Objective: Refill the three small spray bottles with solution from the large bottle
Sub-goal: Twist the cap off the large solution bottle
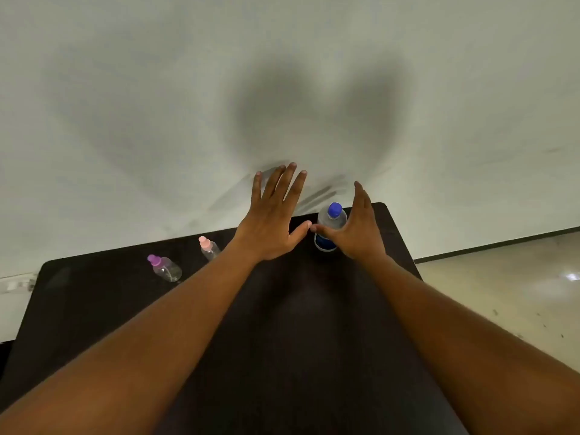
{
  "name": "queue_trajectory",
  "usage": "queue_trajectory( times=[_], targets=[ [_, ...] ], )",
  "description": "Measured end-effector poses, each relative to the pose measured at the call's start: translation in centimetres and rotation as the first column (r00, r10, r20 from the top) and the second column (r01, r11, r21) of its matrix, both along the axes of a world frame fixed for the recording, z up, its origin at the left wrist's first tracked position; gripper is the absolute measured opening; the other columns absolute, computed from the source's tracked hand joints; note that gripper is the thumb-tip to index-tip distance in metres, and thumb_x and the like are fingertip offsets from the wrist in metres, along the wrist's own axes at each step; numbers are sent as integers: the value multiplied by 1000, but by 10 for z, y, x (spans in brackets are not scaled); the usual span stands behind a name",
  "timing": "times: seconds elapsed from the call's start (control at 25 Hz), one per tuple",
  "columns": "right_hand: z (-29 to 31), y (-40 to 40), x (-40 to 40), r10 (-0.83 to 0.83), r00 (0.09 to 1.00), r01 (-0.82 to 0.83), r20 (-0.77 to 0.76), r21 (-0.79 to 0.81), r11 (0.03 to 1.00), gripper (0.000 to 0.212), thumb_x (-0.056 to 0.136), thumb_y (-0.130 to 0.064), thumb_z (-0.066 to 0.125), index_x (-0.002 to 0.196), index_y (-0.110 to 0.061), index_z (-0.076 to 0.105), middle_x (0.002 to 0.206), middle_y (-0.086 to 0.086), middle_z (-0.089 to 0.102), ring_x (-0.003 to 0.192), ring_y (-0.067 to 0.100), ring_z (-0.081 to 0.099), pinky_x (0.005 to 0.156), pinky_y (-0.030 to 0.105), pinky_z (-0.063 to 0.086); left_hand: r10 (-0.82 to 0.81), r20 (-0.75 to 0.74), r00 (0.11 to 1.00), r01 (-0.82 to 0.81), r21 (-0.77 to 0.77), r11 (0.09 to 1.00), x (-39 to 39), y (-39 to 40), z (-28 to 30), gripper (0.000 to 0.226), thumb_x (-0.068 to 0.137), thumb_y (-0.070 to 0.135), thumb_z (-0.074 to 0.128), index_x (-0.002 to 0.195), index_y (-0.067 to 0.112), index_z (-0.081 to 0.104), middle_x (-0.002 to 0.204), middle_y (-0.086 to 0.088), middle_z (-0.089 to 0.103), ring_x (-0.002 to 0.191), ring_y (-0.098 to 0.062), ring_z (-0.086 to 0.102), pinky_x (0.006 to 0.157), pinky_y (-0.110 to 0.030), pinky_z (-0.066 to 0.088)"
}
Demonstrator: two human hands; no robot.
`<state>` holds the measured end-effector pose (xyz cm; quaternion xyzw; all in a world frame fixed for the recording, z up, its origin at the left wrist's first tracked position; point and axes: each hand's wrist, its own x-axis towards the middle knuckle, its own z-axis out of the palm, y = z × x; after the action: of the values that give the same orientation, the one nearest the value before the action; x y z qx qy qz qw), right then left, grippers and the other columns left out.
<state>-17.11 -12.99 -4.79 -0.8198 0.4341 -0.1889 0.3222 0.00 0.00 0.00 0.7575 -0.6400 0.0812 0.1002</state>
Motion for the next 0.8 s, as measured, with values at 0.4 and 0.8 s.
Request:
queue_trajectory(
  times=[0.4, 0.8],
  targets=[
    [-36, 6, 34, -226, 943, 169, 245, 236, 957, 49, 73, -26, 89, 108, -26, 55, 92, -18, 59, 82, -2, 60, 77, 12, 44, 31, -234, 972, -46, -61, 997, -4, -10, -26, 91, 94, 59, 50, 163, 15, 10, 171, -9, 9, 158, -25, 6, 125, -58, 10],
    [-40, 14, 29, -224, 929, 164, 295, 215, 963, 47, 74, -18, 88, 108, -24, 56, 98, -7, 63, 88, 8, 62, 87, 26, 51, -15, -272, 962, -11, -94, 996, -11, 7, -38, 87, 97, 59, 46, 162, 13, 11, 169, -9, 17, 158, -24, 13, 126, -53, 14]
  ],
)
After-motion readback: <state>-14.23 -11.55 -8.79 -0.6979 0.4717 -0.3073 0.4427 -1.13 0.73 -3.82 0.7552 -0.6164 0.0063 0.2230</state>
